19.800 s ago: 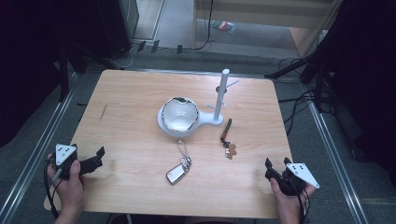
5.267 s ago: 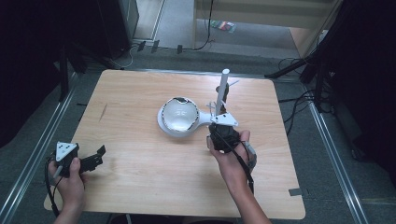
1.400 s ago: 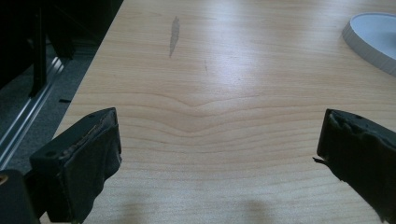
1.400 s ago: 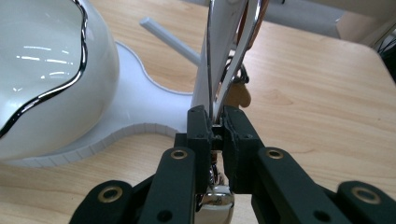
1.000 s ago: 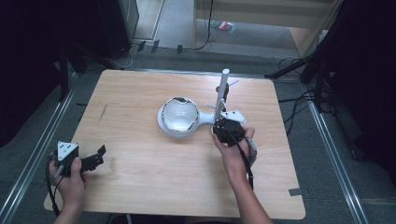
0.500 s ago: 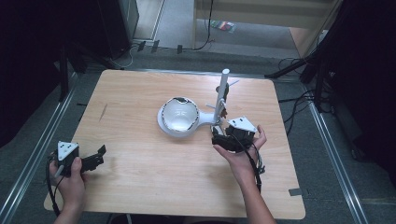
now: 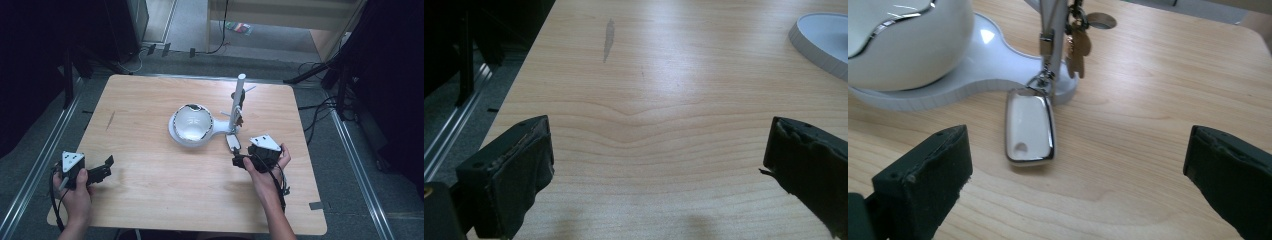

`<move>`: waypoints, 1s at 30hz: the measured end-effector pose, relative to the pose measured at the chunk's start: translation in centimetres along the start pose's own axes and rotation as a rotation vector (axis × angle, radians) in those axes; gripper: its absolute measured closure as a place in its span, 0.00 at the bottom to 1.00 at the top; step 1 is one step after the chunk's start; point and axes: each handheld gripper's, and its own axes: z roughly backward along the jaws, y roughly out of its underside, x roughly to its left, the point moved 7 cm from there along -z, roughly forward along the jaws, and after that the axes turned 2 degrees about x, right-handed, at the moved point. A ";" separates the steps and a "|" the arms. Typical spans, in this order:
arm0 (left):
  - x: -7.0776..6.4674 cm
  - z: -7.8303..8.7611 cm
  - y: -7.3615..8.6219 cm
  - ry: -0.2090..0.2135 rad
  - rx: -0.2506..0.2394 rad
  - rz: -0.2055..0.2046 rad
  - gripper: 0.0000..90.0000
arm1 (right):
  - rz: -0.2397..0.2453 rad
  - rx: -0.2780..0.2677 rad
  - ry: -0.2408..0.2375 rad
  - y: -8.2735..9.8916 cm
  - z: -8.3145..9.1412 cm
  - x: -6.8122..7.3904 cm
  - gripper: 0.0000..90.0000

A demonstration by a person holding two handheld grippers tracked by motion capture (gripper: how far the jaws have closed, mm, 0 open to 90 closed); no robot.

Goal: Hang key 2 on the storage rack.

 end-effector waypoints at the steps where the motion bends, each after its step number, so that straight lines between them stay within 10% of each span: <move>1: 0.0 0.0 0.0 0.000 0.001 -0.001 0.00 | -0.004 0.000 0.006 0.2 0.1 -0.2 0.00; 30: 0.0 0.0 0.0 -0.005 0.002 -0.002 0.00 | -0.074 0.007 0.029 3.7 1.8 -4.5 0.00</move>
